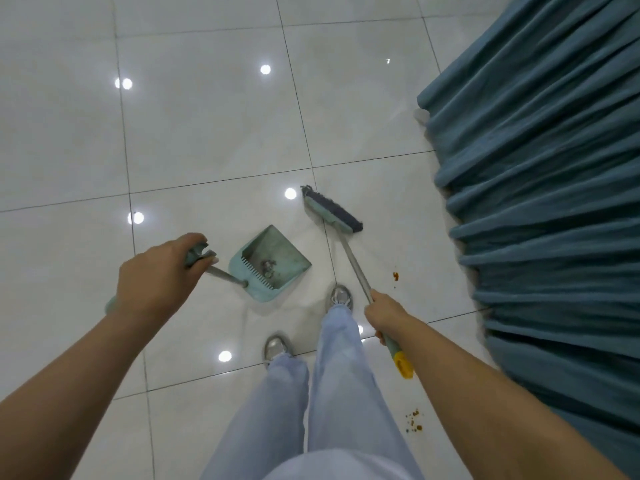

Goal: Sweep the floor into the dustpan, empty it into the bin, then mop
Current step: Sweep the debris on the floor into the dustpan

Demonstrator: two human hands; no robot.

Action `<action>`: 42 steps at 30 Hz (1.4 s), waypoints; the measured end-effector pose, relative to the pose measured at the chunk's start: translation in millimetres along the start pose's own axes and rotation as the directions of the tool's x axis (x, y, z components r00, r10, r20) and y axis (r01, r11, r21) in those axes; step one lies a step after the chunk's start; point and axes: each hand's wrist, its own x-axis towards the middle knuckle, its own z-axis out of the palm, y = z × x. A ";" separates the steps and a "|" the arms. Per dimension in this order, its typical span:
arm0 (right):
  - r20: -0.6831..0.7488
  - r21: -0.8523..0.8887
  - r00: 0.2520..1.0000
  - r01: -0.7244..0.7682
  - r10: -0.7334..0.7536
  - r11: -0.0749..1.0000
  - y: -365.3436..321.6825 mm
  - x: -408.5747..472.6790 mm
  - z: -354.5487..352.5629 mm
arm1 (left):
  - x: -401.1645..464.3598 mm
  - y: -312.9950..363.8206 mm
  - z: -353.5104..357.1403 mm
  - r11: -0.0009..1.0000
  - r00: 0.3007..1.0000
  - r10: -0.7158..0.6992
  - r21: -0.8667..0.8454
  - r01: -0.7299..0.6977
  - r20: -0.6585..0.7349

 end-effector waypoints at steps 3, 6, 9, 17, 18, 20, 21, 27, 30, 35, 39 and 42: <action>0.010 0.020 1.000 -0.009 0.009 1.000 -13.8 -6.1 28.1 | -8.4 -10.5 0.4 1.000 1.000 -0.005 -0.006 0.005 -0.006; 0.081 0.038 0.996 -0.024 0.021 0.999 -10.1 -22.9 49.6 | -14.1 -20.4 2.1 1.000 1.000 -0.006 -0.015 0.006 -0.005; 0.173 0.095 0.985 -0.019 0.002 0.995 4.0 -51.3 56.2 | -10.8 -21.6 2.1 0.998 0.999 -0.026 -0.061 0.024 -0.039; 0.105 0.182 0.994 -0.015 -0.004 0.983 23.3 -87.5 29.9 | -12.5 -19.3 1.6 0.997 0.998 -0.054 -0.047 0.055 0.026; 0.082 0.184 0.997 -0.011 -0.004 0.983 23.6 -85.3 22.5 | -17.1 -22.3 2.9 0.995 0.997 -0.075 -0.061 0.076 0.015; 0.036 0.144 0.999 0.000 -0.005 0.990 20.6 -71.5 10.7 | -25.9 -28.5 3.9 0.989 0.993 -0.119 -0.085 0.119 -0.003; 0.014 0.101 1.000 0.005 -0.006 0.995 17.5 -62.0 7.4 | -30.0 -31.6 4.1 0.987 0.991 -0.137 -0.089 0.136 -0.009; 0.105 -0.073 0.993 0.056 -0.048 0.996 -12.0 -31.4 33.5 | -44.6 -33.9 3.4 0.978 0.979 -0.204 -0.055 0.202 -0.018; 0.210 -0.093 0.976 0.081 -0.060 0.992 -16.4 -42.3 48.2 | -48.7 -23.4 6.8 0.968 0.969 -0.246 -0.064 0.244 -0.027; 0.292 -0.123 0.953 0.124 -0.084 0.985 -12.9 -65.8 13.1 | -56.0 -11.5 13.0 0.956 0.959 -0.281 -0.092 0.279 -0.013; 0.238 -0.120 0.969 0.098 -0.067 0.988 -8.1 -76.2 -29.6 | -71.9 -8.8 14.5 0.943 0.948 -0.317 -0.110 0.314 -0.009; 0.187 -0.155 0.976 0.140 -0.110 0.978 -10.7 -63.2 -44.5 | -89.8 -7.2 15.2 0.920 0.927 -0.374 -0.138 0.368 -0.024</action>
